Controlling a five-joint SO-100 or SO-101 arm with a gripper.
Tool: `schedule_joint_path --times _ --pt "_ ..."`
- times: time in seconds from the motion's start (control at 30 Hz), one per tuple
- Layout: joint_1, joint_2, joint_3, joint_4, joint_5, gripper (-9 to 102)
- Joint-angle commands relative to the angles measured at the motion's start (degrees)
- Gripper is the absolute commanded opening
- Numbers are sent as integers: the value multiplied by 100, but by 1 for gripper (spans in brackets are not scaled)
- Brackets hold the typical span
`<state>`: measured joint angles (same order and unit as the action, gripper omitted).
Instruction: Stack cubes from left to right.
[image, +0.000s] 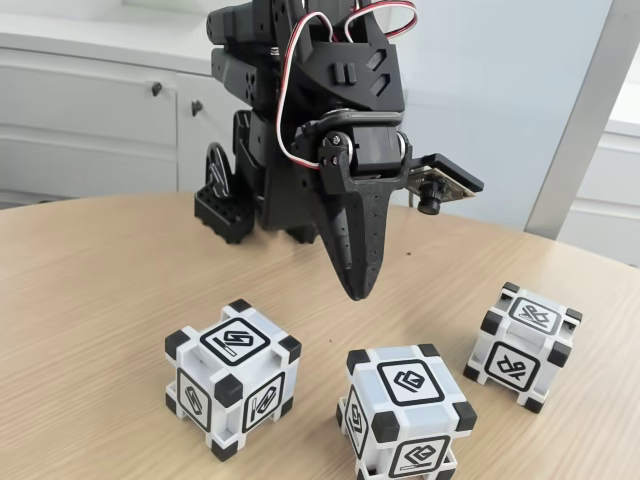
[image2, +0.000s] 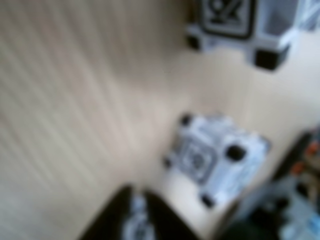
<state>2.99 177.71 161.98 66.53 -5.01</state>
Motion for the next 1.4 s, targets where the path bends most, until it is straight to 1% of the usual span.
schedule_joint_path --times 0.0,0.6,0.9,0.97,1.13,1.23,1.37 --pt "44 26 -62 0 -97 0" --pt "-35 26 -62 0 -220 0" --pt "44 26 -97 0 26 0" --pt "44 26 -97 0 -18 2" --pt "9 26 -79 0 -53 0" --pt "0 26 -79 0 -176 0" --pt "-18 26 -79 0 -721 0"
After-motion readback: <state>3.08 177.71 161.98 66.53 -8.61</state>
